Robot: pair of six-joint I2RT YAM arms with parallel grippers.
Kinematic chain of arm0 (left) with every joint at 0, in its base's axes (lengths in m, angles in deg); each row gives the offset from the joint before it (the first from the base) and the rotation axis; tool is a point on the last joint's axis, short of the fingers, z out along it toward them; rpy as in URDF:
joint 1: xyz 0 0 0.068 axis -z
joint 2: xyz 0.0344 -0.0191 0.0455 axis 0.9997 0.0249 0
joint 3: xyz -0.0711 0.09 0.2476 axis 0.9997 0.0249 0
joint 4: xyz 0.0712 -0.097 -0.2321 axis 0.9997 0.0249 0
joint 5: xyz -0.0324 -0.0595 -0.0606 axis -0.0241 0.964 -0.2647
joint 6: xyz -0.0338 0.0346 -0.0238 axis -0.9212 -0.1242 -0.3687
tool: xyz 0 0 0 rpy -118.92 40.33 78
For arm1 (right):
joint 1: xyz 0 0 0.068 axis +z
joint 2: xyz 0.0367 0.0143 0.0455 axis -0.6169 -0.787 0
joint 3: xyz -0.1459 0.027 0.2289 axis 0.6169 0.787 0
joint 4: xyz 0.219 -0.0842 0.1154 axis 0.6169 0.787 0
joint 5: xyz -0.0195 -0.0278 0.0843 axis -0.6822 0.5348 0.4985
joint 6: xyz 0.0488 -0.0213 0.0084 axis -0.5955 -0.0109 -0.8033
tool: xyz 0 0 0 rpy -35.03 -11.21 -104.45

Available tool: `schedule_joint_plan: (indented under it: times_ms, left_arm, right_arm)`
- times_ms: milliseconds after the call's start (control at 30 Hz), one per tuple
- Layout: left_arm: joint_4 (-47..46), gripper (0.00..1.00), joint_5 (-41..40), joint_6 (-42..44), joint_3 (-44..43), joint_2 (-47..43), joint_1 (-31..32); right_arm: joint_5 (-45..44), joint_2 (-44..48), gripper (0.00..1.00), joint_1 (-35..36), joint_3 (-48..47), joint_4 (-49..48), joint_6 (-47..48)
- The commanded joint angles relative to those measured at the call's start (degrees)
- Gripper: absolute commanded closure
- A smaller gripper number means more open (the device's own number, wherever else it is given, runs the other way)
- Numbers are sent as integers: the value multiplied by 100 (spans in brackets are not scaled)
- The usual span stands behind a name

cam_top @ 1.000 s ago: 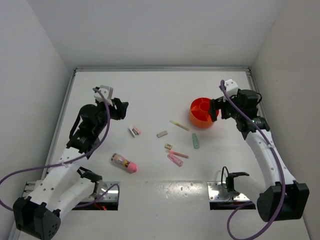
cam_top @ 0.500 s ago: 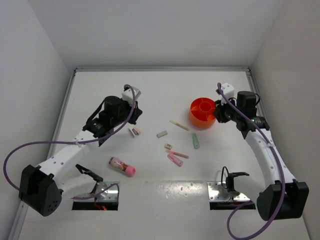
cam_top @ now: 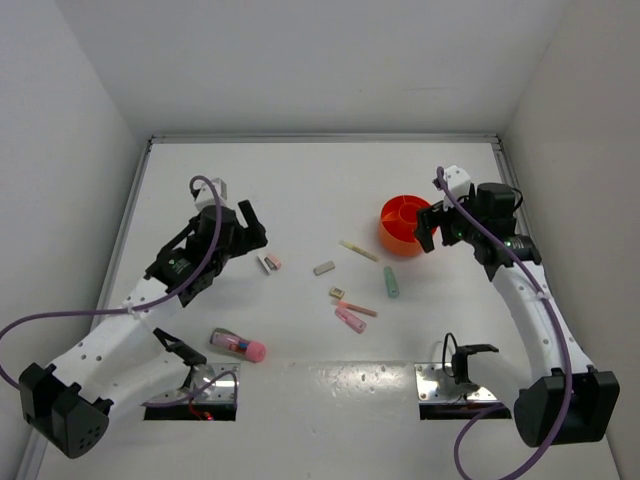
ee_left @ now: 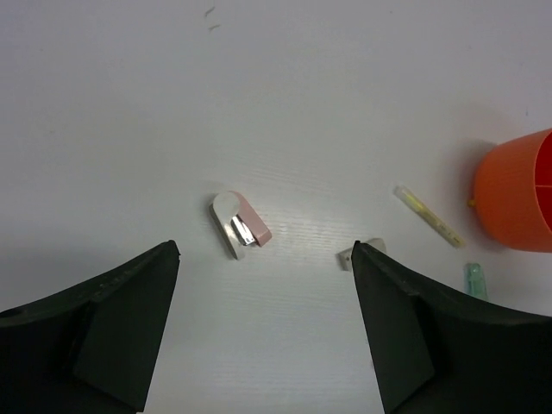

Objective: Sort the stationery into containers
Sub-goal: Pick up the stationery from the corner of the board.

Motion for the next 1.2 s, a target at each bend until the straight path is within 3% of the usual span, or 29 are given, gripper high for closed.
schedule_joint_plan:
  times_ms: [0,100,133,200,533,667,733,900,1167]
  left_arm:
    - [311,13,-353,-132,-139,-87,57]
    - [373,13,-301,70,-191,-139,-57]
    - [373,13,-300,71,-191,-226,-127]
    - [373,13,-248,194,-191,-376,-197]
    - [425,13,-239,475,-139,-693,-418]
    - [486,13,-282,668,-199,-798,-471]
    - [557,13,-518,739,-279,-903,-523]
    - [619,13,-1388,810,-288,-1465,-576]
    - [250,13,-1733,739,266,-1880,-637]
  right_arm:
    - [222,145,5,-26,-167,-140,30]
    - [826,145,27,-26,-167,79,257]
    - [1013,76,40,-26,-167,166,346]
    - [1512,-3,46,-26,-219,404,547]
    - [2376,-128,31,97,-220,773,1058]
    - [3803,-22,29,455,-63,1011,1732]
    - [4046,39,28,789,289,591,1735]
    - [3011,-793,32,2503,405,-456,1366]
    - [1298,-2604,28,4542,-273,-1861,919]
